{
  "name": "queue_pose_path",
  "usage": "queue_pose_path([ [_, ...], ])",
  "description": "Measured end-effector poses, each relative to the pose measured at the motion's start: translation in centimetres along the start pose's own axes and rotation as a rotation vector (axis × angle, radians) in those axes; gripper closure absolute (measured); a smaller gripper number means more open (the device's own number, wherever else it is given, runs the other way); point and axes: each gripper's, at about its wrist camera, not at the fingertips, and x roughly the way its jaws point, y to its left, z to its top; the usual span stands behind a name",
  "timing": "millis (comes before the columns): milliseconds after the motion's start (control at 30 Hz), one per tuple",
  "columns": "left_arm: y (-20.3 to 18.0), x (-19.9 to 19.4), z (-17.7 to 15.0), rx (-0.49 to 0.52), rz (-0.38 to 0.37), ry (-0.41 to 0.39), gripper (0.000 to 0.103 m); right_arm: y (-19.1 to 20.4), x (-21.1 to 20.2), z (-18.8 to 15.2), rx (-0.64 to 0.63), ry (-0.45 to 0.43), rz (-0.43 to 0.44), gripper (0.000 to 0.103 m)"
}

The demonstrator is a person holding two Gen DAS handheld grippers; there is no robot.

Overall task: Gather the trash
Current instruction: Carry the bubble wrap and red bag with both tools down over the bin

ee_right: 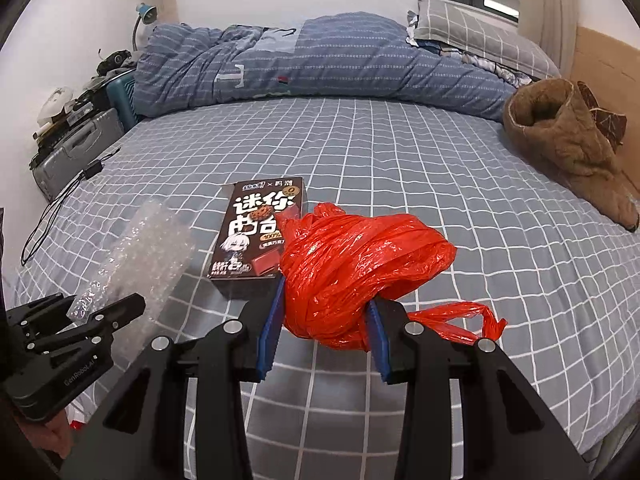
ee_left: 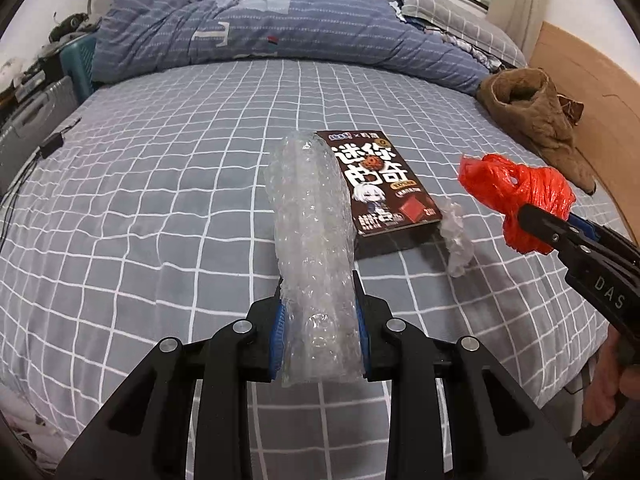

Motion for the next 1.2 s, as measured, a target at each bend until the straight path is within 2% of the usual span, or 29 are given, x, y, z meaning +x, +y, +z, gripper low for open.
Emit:
queue_pose_path([
  [1200,-2.4,-6.8,-6.6,0.010,-0.023,-0.010,0.076,0.3,-8.3,-7.5,-0.034,0.002,-0.038,0.067],
])
